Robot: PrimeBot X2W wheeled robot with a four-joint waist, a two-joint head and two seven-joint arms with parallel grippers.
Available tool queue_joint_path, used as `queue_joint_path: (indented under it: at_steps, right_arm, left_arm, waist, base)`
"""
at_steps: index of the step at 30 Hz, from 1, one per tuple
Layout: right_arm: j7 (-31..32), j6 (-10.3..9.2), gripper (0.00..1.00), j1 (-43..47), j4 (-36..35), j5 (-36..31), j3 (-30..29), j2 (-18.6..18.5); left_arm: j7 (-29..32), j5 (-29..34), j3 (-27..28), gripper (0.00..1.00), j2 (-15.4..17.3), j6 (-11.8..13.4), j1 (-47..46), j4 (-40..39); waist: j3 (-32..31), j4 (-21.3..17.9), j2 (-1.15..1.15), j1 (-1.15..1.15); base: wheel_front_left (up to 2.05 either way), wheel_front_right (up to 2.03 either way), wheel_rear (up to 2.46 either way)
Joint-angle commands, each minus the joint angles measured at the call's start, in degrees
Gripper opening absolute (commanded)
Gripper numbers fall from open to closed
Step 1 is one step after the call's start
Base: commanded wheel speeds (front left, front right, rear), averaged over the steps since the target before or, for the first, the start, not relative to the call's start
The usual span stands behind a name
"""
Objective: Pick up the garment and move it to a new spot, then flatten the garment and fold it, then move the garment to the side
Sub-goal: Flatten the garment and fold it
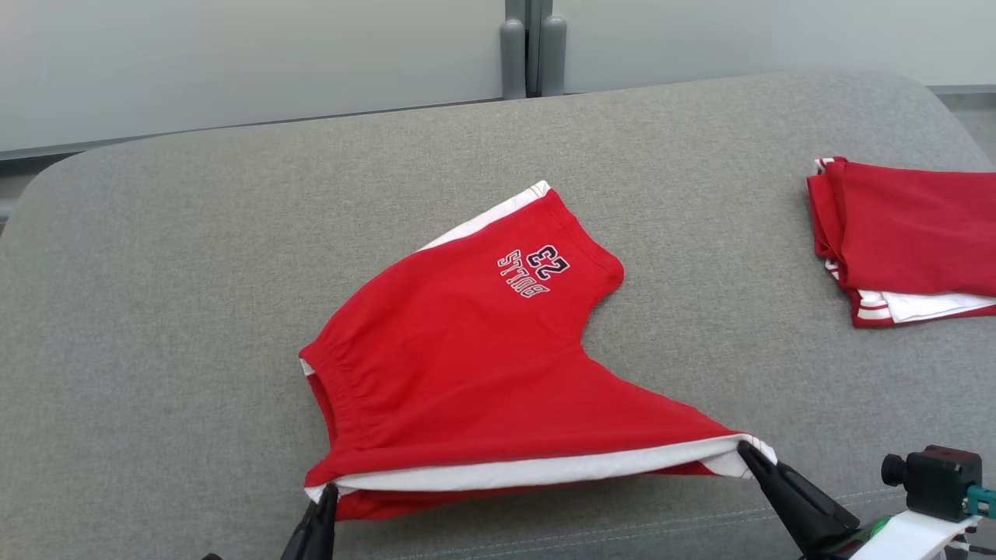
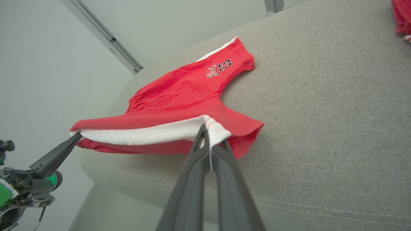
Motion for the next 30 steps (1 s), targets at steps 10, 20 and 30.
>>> queue_joint_path:
  at_steps: [10,20,30]
  right_arm:
    - [11.4,0.0,0.0,0.3,-4.6,-6.0,-9.0,7.3]
    - [14.5,0.0,0.0,-12.2,7.0,-4.5,-8.8,7.4]
    - [18.0,0.0,0.0,-31.1,22.8,-1.7,-3.5,4.6]
  left_arm:
    - [4.7,-1.7,-2.1,0.0,-2.5,2.4,-2.6,-3.8]
    - [9.0,-7.2,-0.8,0.0,-8.6,5.8,-10.8,1.7]
    - [13.2,-8.9,-1.0,0.0,-13.4,8.1,-22.8,11.1]
  waist:
    - [0.6,4.4,0.0,0.0]
    - [0.5,7.9,0.0,0.0]
    - [2.4,12.1,0.0,0.0]
  base:
    - [0.0,0.0,0.0]
    - [0.0,0.0,0.0]
    - [0.0,0.0,0.0]
